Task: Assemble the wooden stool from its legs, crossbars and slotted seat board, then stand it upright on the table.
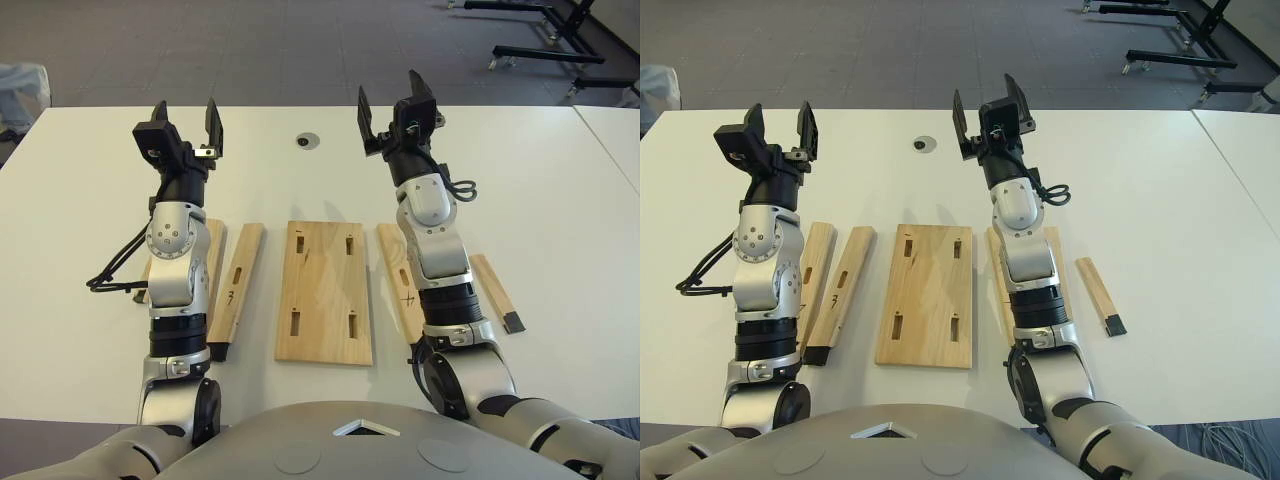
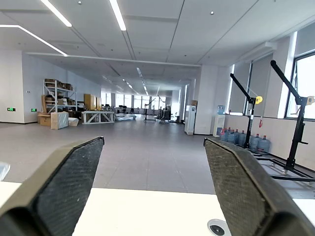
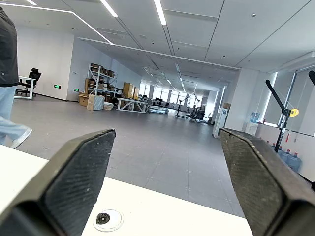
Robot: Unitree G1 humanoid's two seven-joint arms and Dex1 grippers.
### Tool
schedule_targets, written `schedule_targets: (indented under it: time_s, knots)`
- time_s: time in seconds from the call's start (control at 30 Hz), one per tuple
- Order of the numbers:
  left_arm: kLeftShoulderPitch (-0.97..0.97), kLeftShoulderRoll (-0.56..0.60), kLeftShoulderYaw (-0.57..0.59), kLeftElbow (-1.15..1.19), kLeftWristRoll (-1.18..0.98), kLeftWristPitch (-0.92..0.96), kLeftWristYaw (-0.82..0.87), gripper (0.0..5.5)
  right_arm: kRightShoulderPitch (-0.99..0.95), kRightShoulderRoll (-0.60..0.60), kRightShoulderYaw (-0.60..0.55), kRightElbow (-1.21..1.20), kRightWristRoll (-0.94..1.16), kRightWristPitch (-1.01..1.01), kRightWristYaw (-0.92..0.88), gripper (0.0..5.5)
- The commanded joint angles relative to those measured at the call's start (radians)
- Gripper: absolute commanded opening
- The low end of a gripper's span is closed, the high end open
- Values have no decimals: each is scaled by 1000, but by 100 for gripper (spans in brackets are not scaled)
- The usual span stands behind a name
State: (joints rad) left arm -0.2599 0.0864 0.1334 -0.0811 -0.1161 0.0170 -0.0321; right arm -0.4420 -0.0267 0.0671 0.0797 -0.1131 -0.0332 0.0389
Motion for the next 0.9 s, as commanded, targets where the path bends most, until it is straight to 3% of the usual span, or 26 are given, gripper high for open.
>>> schedule_targets:
  time_s: [0.03,0.9]
  knots:
    - [-29,0,-8,21,10,0,4,371,-9,-3,-2,17,16,6,14,386]
    - [-75,-18,-27,134,48,-139,-2,371,-134,7,-2,191,18,-124,13,386]
